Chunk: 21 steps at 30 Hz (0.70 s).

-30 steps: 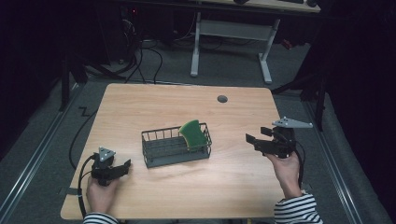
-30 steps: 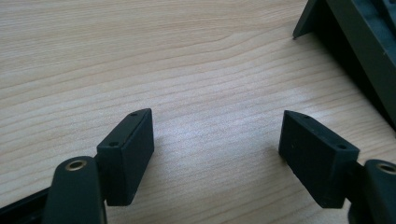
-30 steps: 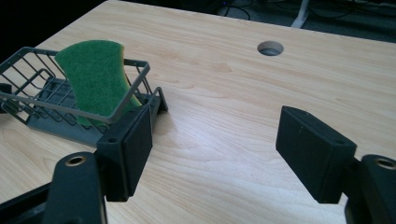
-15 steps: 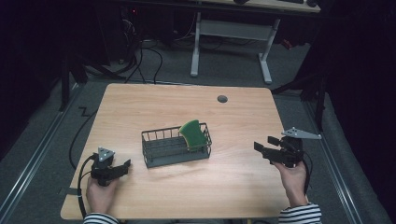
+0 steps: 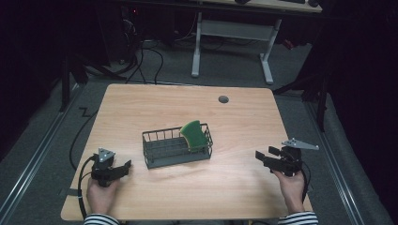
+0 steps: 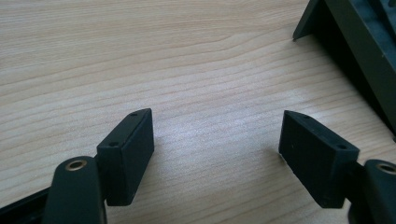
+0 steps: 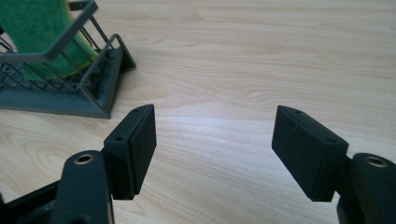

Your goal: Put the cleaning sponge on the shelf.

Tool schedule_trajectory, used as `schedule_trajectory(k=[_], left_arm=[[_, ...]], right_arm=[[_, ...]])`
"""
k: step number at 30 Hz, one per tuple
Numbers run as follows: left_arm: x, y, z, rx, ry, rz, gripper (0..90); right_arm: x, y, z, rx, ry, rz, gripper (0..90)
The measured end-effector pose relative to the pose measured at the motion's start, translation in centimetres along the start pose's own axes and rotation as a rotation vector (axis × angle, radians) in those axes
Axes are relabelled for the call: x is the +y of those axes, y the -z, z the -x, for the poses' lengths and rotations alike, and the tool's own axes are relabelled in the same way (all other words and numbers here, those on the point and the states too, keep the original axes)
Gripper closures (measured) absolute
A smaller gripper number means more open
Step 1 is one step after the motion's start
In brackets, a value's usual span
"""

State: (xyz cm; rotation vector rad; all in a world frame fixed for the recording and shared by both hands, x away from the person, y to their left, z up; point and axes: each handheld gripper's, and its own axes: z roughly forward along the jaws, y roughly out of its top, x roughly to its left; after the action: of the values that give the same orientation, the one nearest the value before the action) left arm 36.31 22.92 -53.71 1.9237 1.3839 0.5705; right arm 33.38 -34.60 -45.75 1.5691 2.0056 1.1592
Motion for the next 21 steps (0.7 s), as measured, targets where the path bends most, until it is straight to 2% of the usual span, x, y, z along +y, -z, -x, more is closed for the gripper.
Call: schedule_trajectory(k=[16, 21], left_arm=[[0.0, 0.0, 0.0, 0.000, 0.001, 0.000, 27.0], [0.0, 0.0, -0.1, -0.003, 0.006, 0.000, 27.0]], right_arm=[[-2.0, -1.9, 0.9, -0.034, -0.034, -0.031, 31.3], [-2.4, -2.7, 0.9, -0.058, -0.015, -0.053, 31.4]])
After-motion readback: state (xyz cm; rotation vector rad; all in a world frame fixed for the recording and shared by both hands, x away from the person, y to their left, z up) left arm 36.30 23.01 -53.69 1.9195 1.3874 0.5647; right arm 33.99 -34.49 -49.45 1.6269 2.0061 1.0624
